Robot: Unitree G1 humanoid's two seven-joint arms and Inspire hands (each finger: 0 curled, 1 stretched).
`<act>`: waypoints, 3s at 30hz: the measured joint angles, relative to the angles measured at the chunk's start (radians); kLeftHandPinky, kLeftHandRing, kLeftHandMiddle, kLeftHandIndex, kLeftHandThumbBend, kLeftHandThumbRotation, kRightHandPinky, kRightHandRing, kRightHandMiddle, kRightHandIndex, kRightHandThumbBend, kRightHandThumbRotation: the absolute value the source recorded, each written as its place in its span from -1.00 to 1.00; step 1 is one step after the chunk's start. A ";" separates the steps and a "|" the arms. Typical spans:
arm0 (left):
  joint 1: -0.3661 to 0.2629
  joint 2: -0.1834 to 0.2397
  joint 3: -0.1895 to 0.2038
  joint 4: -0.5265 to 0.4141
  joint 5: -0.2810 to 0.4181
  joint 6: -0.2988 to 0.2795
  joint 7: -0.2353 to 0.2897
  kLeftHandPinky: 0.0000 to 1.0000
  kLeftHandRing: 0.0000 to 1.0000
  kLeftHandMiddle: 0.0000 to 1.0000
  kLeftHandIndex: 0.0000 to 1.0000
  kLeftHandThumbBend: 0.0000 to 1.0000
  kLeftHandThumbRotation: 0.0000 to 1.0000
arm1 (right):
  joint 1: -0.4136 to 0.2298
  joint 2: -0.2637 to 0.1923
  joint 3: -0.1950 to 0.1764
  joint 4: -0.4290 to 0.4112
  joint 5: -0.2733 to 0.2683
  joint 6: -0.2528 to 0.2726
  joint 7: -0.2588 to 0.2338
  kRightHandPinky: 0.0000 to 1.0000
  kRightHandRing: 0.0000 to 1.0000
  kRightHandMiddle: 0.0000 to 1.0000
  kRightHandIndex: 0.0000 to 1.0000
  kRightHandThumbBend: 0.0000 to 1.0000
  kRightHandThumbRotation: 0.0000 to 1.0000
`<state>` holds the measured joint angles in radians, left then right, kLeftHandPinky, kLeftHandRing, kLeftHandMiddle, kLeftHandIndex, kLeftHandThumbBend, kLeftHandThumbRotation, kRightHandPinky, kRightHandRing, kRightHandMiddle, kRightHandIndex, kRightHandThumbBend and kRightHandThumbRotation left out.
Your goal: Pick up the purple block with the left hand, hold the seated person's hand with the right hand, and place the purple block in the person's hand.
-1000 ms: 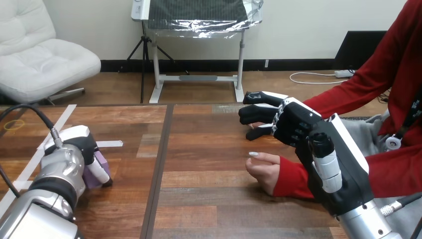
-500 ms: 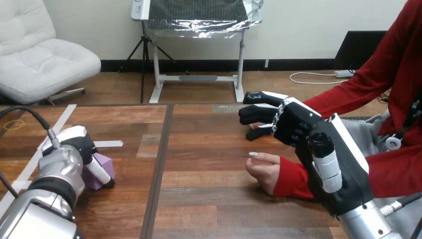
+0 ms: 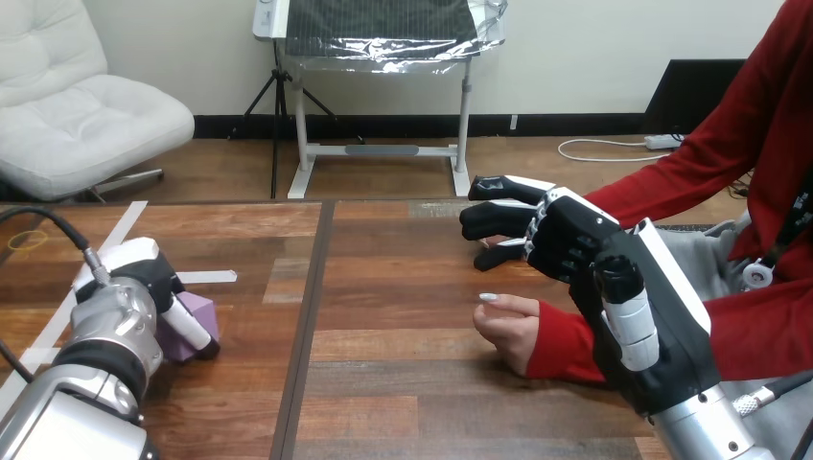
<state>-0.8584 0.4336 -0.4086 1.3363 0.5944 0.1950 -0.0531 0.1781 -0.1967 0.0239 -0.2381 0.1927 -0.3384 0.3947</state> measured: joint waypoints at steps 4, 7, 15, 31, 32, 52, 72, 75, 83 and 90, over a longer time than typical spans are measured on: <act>0.000 0.000 0.000 0.000 0.000 0.005 0.012 -0.56 -0.38 -0.19 0.42 0.35 -1.00 | 0.000 0.000 0.000 0.000 0.000 0.000 0.000 0.21 0.44 0.44 0.52 0.89 1.00; 0.000 0.000 0.002 0.000 -0.003 0.007 0.024 -0.54 -0.36 -0.18 0.42 0.32 -1.00 | 0.000 0.000 0.000 0.000 0.000 0.000 0.000 0.21 0.43 0.44 0.52 0.87 1.00; 0.000 -0.001 0.012 0.000 -0.013 0.018 0.055 -0.55 -0.37 -0.20 0.20 0.33 -1.00 | 0.000 0.000 0.000 0.000 0.000 0.000 0.000 0.20 0.42 0.43 0.51 0.86 1.00; 0.000 -0.001 0.031 -0.001 -0.016 0.023 0.086 -0.53 -0.36 -0.20 0.09 0.37 -1.00 | 0.000 0.000 0.000 0.000 -0.002 0.000 -0.005 0.17 0.42 0.44 0.50 0.86 1.00; 0.000 -0.001 0.032 -0.001 -0.016 0.023 0.086 -0.54 -0.36 -0.21 0.10 0.37 -1.00 | 0.000 0.000 0.000 0.000 -0.002 0.000 -0.005 0.17 0.42 0.44 0.50 0.86 1.00; 0.000 -0.002 0.059 -0.005 -0.056 0.003 0.129 -0.58 -0.41 -0.25 0.01 0.46 -1.00 | 0.000 0.000 0.000 0.001 -0.004 -0.001 -0.006 0.18 0.44 0.46 0.51 0.87 1.00; 0.039 -0.005 0.190 -0.193 -0.200 -0.041 0.161 -0.44 -0.30 -0.15 -0.10 0.54 -1.00 | -0.012 -0.003 -0.020 0.067 -0.143 -0.046 -0.077 0.34 0.50 0.53 0.55 0.77 0.94; 0.059 -0.006 0.204 -0.244 -0.215 -0.042 0.161 -0.43 -0.29 -0.15 -0.11 0.56 -1.00 | -0.016 -0.007 -0.028 0.088 -0.174 -0.051 -0.093 0.37 0.51 0.55 0.56 0.78 0.91; 0.125 -0.015 0.237 -0.387 -0.252 -0.041 0.160 -0.39 -0.25 -0.15 -0.14 0.56 -1.00 | -0.023 -0.036 -0.042 0.144 -0.245 -0.054 -0.122 0.38 0.54 0.60 0.59 0.83 0.77; 0.203 -0.023 0.256 -0.511 -0.277 -0.038 0.148 -0.38 -0.22 -0.14 -0.15 0.55 -1.00 | -0.024 -0.082 -0.050 0.190 -0.284 -0.054 -0.124 0.40 0.57 0.62 0.61 0.75 0.74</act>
<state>-0.6553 0.4102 -0.1523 0.8252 0.3171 0.1572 0.0947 0.1537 -0.2788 -0.0257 -0.0483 -0.0910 -0.3929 0.2705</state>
